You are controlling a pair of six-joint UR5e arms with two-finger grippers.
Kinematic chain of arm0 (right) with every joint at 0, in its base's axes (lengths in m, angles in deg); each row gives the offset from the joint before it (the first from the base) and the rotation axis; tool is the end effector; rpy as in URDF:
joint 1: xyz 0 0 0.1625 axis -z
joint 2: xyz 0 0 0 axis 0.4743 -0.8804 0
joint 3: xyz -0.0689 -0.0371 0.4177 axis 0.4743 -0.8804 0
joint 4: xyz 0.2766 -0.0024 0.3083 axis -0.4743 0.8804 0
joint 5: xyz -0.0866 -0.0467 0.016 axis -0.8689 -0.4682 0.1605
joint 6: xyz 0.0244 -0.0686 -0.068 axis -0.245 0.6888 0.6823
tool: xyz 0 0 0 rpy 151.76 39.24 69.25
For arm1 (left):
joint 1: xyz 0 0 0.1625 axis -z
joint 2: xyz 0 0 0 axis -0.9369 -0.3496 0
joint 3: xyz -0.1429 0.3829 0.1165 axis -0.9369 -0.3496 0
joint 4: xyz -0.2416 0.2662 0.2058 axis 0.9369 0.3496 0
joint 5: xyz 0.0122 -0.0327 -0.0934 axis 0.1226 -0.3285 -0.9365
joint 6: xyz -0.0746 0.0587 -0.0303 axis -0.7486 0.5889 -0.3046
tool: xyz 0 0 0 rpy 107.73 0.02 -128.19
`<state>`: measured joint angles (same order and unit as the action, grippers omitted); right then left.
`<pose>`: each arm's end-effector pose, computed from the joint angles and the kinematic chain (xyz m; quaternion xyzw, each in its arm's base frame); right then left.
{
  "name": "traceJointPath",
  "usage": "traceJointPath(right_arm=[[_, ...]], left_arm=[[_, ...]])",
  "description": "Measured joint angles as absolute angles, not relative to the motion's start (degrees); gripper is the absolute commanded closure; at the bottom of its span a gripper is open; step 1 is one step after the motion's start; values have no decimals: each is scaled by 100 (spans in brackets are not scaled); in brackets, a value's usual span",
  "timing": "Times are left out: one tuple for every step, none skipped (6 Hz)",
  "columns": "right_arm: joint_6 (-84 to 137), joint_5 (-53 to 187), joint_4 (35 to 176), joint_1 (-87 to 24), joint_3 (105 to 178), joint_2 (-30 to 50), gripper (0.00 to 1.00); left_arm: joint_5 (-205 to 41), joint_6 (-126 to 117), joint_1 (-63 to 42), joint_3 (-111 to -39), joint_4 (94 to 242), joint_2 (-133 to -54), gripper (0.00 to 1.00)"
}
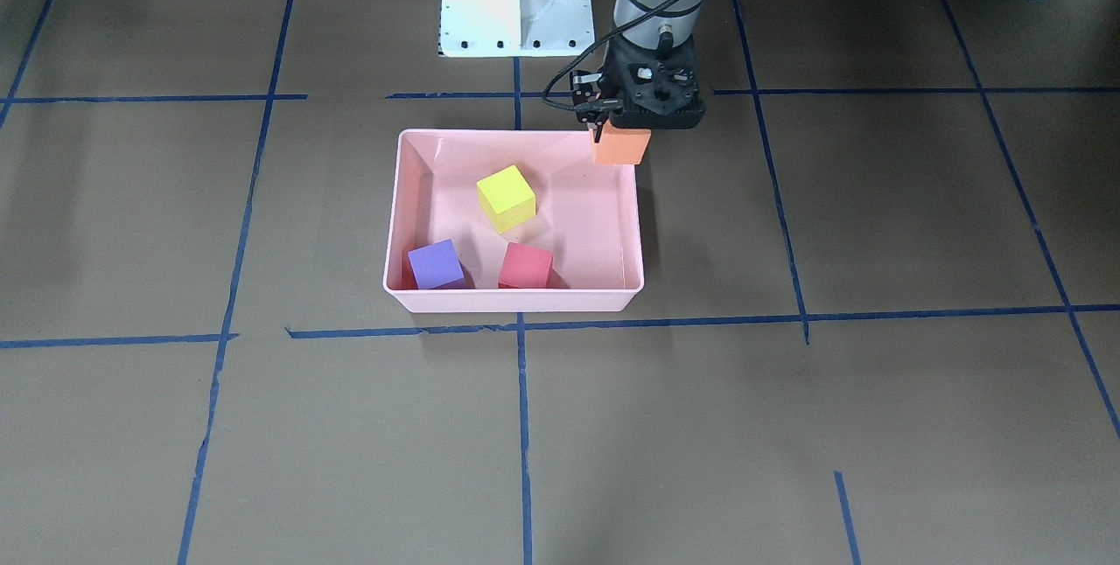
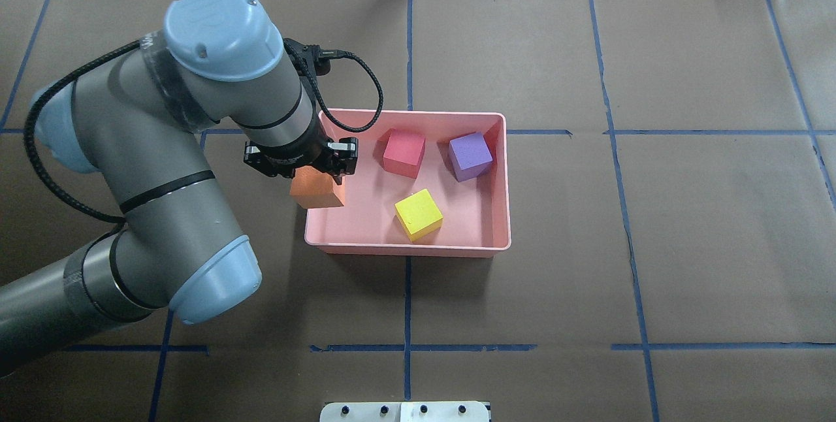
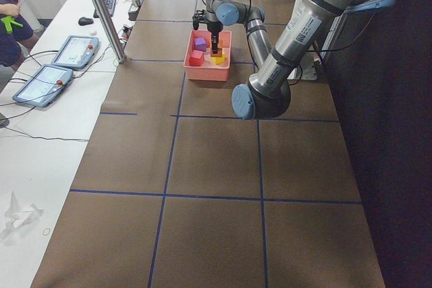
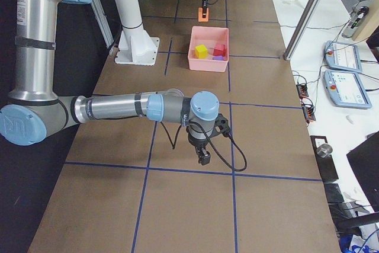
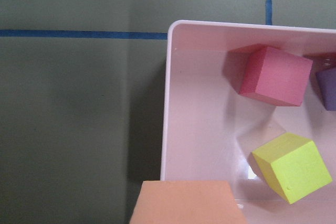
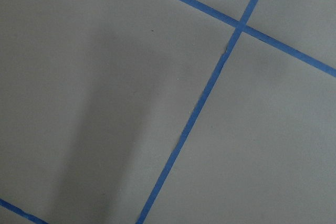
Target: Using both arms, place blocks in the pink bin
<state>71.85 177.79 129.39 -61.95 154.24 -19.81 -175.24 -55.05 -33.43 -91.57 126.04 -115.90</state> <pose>0.0660 -0.4158 0.6180 0.0622 -0.3712 -0.2172 0.9007 0.4464 -0.4386 0.1408 0.0067 0.4102 -0.0138 0.9119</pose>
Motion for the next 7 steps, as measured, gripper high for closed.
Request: traceJointPath(right_arm=[[7185, 17783, 12914, -6200, 15422, -2016, 0], [7180, 17782, 12907, -6203, 15415, -2039, 1], [7125, 17776, 12905, -6235, 15411, -2071, 1], [6986, 17771, 12910, -6321, 15411, -2101, 1], [6812, 17766, 12918, -6405, 15412, -2118, 0], [6668, 17764, 12924, -6437, 15401, -2137, 0], [6504, 17769, 12921, -6445, 15401, -2156, 0]], left_arm=[[-17506, -5524, -3367, -8927, 12633, -11746, 0], [-17501, -5509, -3373, -8795, 12639, -11828, 0], [-17507, -5374, -3351, -8812, 12621, -11792, 0], [-17528, -5027, -3271, -8959, 12593, -11613, 0], [-17597, -4486, -3083, -9129, 12583, -11339, 0], [-17800, -3691, -2697, -9257, 12585, -10981, 0], [-18094, -2627, -2131, -9381, 12581, -10513, 0]])
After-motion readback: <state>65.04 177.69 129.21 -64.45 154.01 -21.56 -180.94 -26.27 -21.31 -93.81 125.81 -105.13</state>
